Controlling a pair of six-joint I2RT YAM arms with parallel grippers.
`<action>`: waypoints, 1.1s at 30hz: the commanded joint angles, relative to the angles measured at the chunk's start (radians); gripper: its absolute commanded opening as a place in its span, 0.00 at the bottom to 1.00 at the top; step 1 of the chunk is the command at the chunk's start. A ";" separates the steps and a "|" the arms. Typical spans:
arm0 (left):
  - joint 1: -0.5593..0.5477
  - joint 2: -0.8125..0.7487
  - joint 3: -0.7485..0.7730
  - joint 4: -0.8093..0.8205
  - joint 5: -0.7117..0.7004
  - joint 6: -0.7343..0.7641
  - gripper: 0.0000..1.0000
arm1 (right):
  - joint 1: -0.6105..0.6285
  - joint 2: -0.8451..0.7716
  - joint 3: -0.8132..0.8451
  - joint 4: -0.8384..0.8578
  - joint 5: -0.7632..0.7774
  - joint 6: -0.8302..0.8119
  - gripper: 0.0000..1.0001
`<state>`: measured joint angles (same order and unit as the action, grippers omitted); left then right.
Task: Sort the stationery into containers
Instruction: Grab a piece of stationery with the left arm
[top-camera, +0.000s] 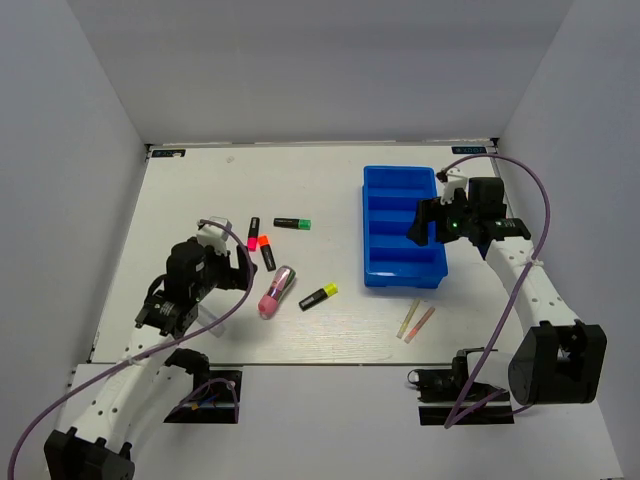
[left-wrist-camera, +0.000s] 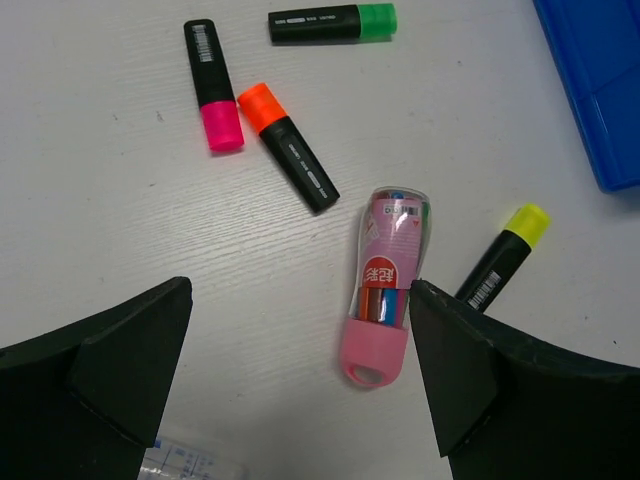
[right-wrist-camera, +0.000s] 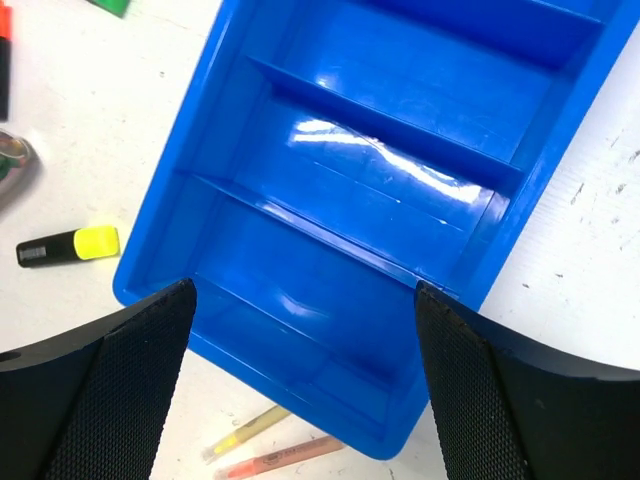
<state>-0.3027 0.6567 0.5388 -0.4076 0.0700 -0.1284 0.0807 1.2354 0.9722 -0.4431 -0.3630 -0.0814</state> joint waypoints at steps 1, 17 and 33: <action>0.004 0.040 0.053 0.010 0.060 -0.008 1.00 | 0.001 -0.040 0.007 0.053 -0.042 0.005 0.90; -0.035 0.535 0.443 -0.196 -0.017 -0.103 0.65 | 0.011 -0.105 -0.050 0.024 -0.237 -0.124 0.91; 0.023 1.238 1.023 -0.453 -0.184 -0.109 0.52 | 0.028 -0.105 -0.036 -0.023 -0.228 -0.118 0.44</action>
<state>-0.3035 1.8977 1.5013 -0.8318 -0.0921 -0.2260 0.1013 1.1343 0.9127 -0.4553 -0.5793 -0.1905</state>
